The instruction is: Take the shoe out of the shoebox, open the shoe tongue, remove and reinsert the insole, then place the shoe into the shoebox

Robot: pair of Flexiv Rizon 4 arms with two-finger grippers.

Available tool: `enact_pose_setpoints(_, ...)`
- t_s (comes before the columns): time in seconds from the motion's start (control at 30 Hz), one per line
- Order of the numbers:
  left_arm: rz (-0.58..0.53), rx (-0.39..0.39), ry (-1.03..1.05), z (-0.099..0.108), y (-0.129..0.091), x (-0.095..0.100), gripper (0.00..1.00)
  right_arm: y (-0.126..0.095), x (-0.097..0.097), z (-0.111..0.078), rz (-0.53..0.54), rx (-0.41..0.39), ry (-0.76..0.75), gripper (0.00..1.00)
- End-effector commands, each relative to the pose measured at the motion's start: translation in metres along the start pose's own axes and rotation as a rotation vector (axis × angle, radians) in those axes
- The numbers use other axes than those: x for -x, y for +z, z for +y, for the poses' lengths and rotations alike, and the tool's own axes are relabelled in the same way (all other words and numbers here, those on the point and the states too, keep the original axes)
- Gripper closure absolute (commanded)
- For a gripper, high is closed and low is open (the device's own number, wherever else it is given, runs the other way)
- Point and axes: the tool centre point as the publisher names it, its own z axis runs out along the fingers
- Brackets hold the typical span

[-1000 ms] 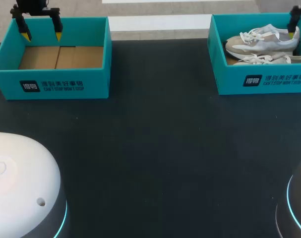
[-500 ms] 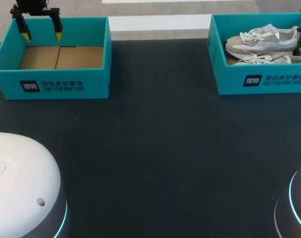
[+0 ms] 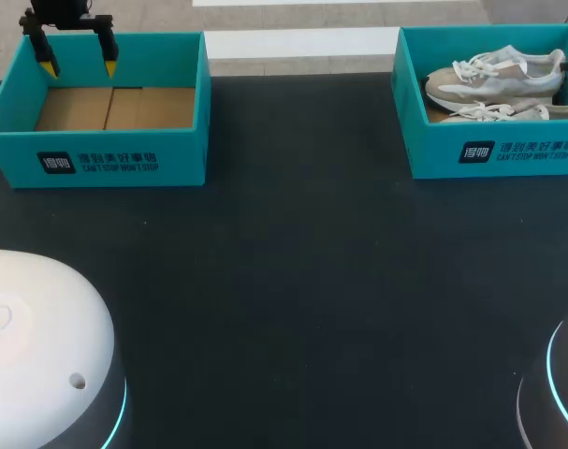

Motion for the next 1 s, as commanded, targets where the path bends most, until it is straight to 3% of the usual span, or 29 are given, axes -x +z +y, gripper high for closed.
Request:
enact_pose_setpoints(0.03,-0.001,0.001,0.000,0.000,0.000,0.000,0.00,0.010,0.002,0.000,-0.005,0.002,0.002,0.71)
enact_pose_setpoints(0.1,-0.001,0.001,0.000,0.000,0.000,0.000,0.00,0.015,0.002,0.000,0.006,-0.001,0.000,0.76)
enact_pose_setpoints(0.27,-0.001,0.001,0.000,0.000,0.000,0.000,0.00,0.027,-0.002,0.000,0.000,-0.007,-0.010,0.70)
enact_pose_setpoints(0.43,-0.001,0.001,0.000,0.000,0.000,0.000,0.00,0.038,-0.005,-0.001,-0.009,-0.027,-0.016,0.73)
enact_pose_setpoints(0.47,-0.001,0.001,0.000,0.000,0.000,0.000,0.00,0.040,-0.004,-0.002,-0.009,-0.029,-0.014,0.76)
enact_pose_setpoints(0.5,-0.001,0.001,0.000,0.000,0.000,0.000,0.00,0.041,-0.003,-0.002,-0.017,-0.033,-0.006,0.93)
enact_pose_setpoints(0.53,-0.001,0.001,0.000,0.000,0.000,0.000,0.00,0.041,-0.003,-0.002,-0.018,-0.034,-0.005,1.00)
enact_pose_setpoints(0.6,-0.001,0.001,0.000,0.000,0.000,0.000,0.00,0.041,-0.002,-0.002,-0.027,-0.038,-0.002,1.00)
enact_pose_setpoints(0.87,-0.001,0.001,0.000,0.000,0.000,0.000,0.00,0.003,0.004,-0.007,-0.033,-0.028,0.033,1.00)
enact_pose_setpoints(1.0,-0.001,0.001,0.000,0.000,0.000,0.000,0.00,-0.034,0.005,-0.007,-0.046,-0.015,0.055,1.00)
